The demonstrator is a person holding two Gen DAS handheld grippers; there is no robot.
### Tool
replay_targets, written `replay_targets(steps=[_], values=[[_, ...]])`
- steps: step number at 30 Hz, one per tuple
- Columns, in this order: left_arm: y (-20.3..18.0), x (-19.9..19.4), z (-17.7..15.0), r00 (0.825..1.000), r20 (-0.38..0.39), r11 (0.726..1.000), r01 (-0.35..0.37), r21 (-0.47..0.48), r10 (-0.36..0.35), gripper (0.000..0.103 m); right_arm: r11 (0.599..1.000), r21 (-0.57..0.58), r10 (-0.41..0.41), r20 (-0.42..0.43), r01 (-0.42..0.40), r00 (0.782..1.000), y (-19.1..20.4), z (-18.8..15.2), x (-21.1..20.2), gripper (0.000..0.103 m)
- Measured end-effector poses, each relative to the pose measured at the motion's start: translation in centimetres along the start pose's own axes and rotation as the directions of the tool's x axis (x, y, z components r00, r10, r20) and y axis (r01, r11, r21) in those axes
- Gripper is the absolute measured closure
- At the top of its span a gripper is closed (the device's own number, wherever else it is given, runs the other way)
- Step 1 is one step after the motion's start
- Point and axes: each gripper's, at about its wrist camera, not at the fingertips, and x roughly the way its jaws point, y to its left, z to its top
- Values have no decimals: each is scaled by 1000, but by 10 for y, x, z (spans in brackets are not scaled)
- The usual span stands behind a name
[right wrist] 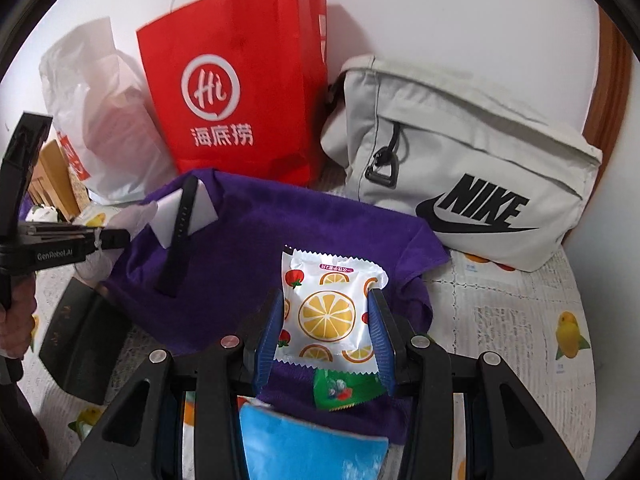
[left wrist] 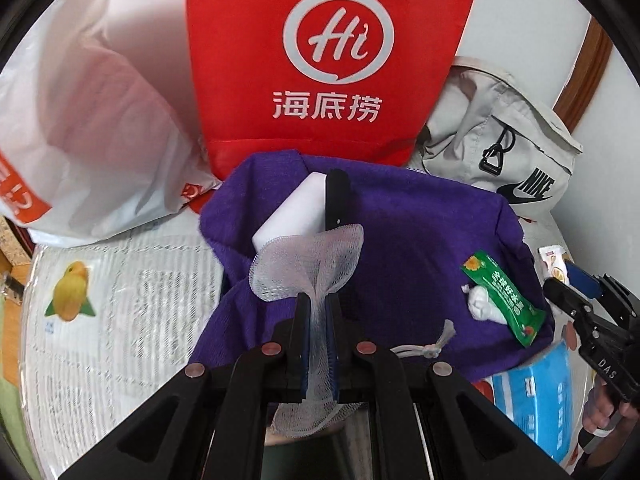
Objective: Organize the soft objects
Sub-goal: 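Carry the mesh bag and orange-print packet in both tools over the towel, then open both tools to drop the mesh bag and orange-print packet onto the towel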
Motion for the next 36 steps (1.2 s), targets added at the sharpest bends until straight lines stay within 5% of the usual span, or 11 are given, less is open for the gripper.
replay_targets(steps=[19,21,25,29,31,36], values=[[1,47,14,997,-80,1000,-10,-5,9,92,1000,-20,12,-107,-14,994,-7,5,47,59],[2,47,14,996,-93,1000,-7,-12,6,86,1000,-13,13,-115,-14,993,-9,5,49,57],[6,44,16,996,-87,999,8,-32,-11,50,999,2,32,-121,-32,992,-11,5,51,49],[8,34,15,997,-74,999,-4,-39,1,42,999,15,37,-127,-36,991,-12,4,51,41],[11,28,14,998,-66,999,-11,-39,9,41,999,24,46,-128,-43,991,-13,4,48,29],[15,12,8,998,-61,999,5,-50,-8,39,998,39,55,-112,-51,992,-9,2,36,29]])
